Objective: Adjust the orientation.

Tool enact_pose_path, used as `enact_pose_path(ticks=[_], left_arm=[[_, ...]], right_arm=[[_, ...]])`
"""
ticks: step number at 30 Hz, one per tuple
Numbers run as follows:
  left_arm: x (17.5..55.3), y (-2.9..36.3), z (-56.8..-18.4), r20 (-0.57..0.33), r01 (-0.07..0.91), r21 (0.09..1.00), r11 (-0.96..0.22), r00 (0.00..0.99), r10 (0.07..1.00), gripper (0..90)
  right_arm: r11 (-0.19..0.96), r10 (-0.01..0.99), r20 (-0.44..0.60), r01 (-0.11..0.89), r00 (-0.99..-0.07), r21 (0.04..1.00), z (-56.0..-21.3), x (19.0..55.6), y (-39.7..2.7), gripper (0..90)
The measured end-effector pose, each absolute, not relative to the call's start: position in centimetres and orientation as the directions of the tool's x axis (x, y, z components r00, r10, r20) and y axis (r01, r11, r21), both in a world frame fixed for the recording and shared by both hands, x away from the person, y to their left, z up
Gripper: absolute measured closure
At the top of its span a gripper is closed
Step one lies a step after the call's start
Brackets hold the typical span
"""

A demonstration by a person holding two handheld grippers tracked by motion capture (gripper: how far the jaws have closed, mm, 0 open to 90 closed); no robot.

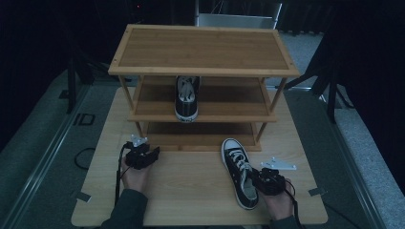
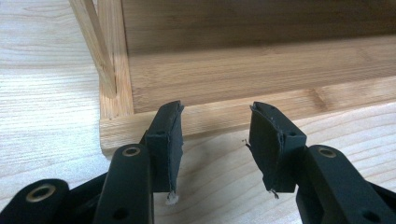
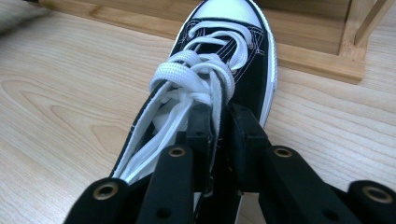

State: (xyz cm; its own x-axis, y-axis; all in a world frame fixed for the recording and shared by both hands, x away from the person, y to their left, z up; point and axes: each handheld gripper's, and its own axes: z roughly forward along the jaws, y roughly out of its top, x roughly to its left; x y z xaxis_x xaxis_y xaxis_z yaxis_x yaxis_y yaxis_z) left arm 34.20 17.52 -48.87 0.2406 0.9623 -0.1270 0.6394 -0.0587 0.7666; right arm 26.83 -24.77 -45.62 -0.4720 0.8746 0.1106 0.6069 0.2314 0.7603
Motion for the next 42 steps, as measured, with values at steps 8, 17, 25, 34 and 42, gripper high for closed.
enact_pose_path(ticks=[8,17,25,34,42], left_arm=[[34.2,17.5,-48.9,-0.126,0.643,0.763,-0.058,0.237,0.963,54.4],[34.4,17.5,-49.1,-0.116,0.655,0.753,-0.063,0.226,0.967,54.4],[34.4,17.2,-49.4,-0.096,0.673,0.735,-0.082,0.223,0.97,54.5],[34.7,17.1,-49.9,-0.072,0.69,0.718,-0.093,0.207,0.976,56.9],[34.8,17.2,-50.0,-0.063,0.686,0.721,-0.097,0.204,0.977,58.9]], right_arm=[[0.207,0.872,0.137,0.607,-0.47,0.768,-45.7,26.8,-24.8,87.5],[0.159,0.867,0.196,0.625,-0.459,0.764,-45.6,26.9,-25.0,88.0],[0.154,0.86,0.21,0.629,-0.464,0.762,-45.5,26.8,-25.1,88.0],[0.134,0.851,0.236,0.627,-0.47,0.767,-45.3,26.7,-25.0,88.4],[0.086,0.813,0.303,0.617,-0.497,0.782,-44.4,26.3,-25.2,88.4]])
